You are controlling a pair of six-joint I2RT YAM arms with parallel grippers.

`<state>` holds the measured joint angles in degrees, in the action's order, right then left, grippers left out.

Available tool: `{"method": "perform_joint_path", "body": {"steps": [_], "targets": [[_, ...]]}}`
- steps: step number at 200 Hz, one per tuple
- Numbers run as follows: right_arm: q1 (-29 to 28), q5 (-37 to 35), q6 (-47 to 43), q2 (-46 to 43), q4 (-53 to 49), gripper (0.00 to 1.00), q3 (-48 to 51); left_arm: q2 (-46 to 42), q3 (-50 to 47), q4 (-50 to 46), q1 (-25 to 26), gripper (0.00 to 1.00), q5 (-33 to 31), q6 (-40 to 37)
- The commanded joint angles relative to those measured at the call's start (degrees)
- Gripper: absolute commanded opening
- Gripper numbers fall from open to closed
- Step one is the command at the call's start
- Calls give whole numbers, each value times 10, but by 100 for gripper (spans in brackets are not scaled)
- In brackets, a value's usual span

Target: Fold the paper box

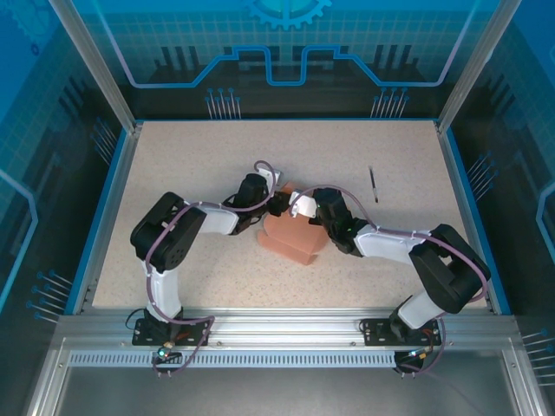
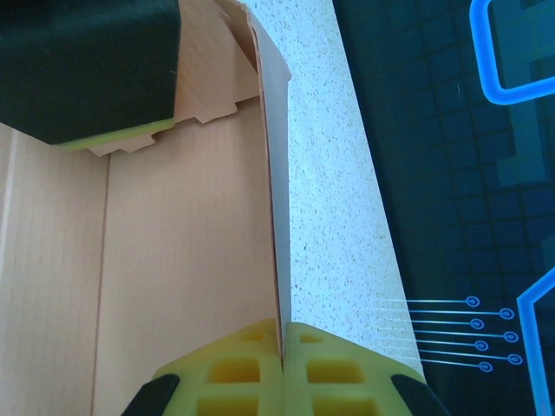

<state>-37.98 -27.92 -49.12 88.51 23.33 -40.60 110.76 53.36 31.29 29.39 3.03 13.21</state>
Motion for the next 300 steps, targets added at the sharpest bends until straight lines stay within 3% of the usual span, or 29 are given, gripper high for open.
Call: {"method": "perform_joint_path", "body": {"steps": [1, 67, 147, 183, 222, 265, 300], "targets": [[-16, 52, 34, -6, -45, 0, -3, 13, 22, -11, -2, 32, -81, 42], [-18, 91, 96, -17, -110, 0, -24, 9, 45, -65, 22, 21, -215, 120], [-30, 130, 184, -27, -132, 0, -24, 19, 73, -81, 31, 16, -283, 213], [-29, 100, 203, -11, -132, 0, -35, 34, 59, 8, 36, 16, -220, 182], [-18, 71, 225, -10, -144, 3, -52, 21, 54, 5, 27, 15, -146, 121], [-6, 74, 258, -20, -174, 12, -74, 9, 40, -5, 25, 11, -108, 64], [4, 119, 298, -36, -206, 28, -91, 2, 15, 4, 25, 8, -94, 38]]}}
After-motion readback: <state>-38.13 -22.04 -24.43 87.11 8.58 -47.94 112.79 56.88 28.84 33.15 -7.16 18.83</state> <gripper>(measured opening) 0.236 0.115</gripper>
